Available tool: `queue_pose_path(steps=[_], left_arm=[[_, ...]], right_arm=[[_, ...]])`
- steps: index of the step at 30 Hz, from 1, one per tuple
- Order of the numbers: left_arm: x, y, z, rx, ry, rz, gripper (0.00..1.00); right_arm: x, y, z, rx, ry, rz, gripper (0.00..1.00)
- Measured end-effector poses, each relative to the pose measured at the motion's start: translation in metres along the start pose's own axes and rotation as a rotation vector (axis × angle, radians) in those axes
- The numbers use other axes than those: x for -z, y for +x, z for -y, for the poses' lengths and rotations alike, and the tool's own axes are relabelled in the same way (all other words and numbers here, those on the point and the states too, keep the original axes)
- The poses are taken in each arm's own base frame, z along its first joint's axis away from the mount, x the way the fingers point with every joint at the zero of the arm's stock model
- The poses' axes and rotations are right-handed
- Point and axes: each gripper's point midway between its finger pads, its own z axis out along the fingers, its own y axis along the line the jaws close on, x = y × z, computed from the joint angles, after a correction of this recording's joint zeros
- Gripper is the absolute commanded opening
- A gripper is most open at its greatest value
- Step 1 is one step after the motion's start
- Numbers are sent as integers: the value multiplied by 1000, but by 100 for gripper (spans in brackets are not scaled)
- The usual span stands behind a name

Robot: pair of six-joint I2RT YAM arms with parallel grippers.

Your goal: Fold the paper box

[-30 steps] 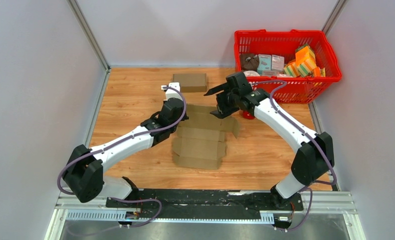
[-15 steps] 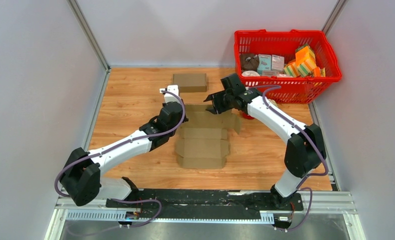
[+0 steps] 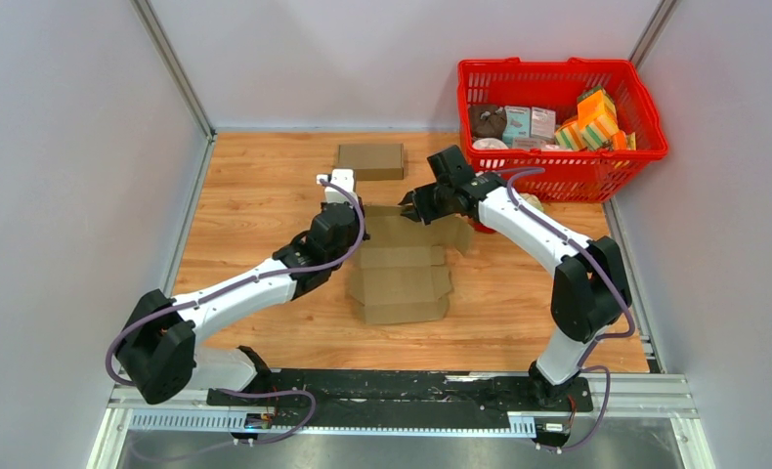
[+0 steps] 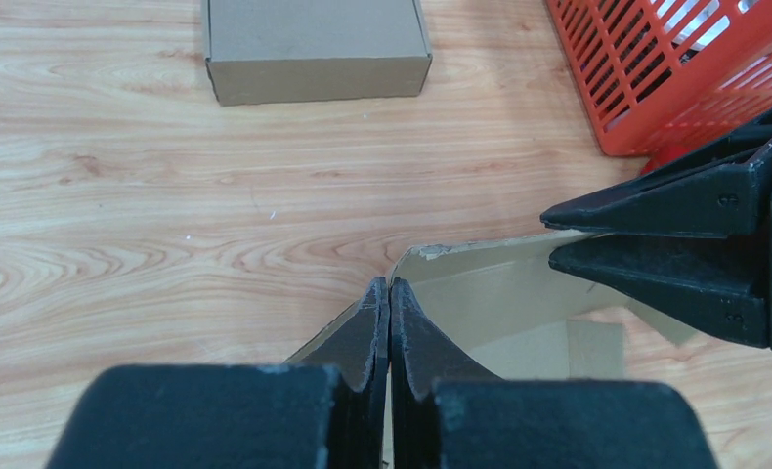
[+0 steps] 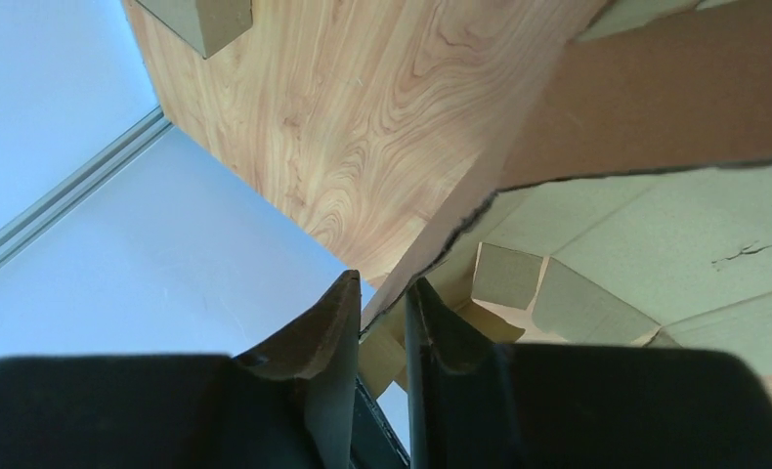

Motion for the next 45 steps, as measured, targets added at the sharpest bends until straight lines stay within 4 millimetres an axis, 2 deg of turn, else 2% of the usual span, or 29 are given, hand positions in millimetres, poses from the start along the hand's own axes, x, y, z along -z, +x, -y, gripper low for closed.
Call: queue_pose_path(steps=[1,3,5,6,9,12,15,17,19,21,22,24,26,28,30,35,42,45], left_arm=[[0,0,0,-3,1,1,0],[1,0,0,-10,7,4,0],[3,0,1,-17,13,4,4],[3,0,1,-19,17,4,18],[9,7,4,-37,47,-37,44],[24,9,2,-29,88,-49,57],[56,7,-6,5,137,-33,65],[72,0,-11,23,165,-27,65],[79,-3,-12,50,187,-32,66],[80,2,-12,83,216,-74,66],[74,6,-21,106,196,-99,66],[66,21,-24,141,208,-174,66],[56,44,-26,159,211,-268,63],[54,68,-23,162,226,-363,61],[55,81,-18,166,251,-420,58],[57,83,-11,175,296,-430,58],[57,104,-20,163,279,-428,58],[57,103,-22,163,287,-396,60]], right_arm=[[0,0,1,1,4,1,16],[-1,0,2,5,5,4,14],[-1,0,2,7,4,8,5],[-1,0,2,7,3,12,2],[-1,-1,0,8,-5,16,0],[-2,1,1,19,-8,12,0],[-5,3,8,41,-3,8,0],[-7,3,13,54,-6,6,0],[-9,3,21,67,-9,4,0],[-9,2,28,79,-19,0,0],[-9,2,31,84,-20,-1,0],[-9,1,35,95,-33,-3,0],[-8,0,37,102,-45,-4,0],[-8,1,37,104,-59,-6,0],[-8,1,34,104,-75,-9,0],[-8,2,30,104,-95,-16,0],[-9,1,27,122,-112,-13,0],[-10,0,28,154,-116,-6,0]])
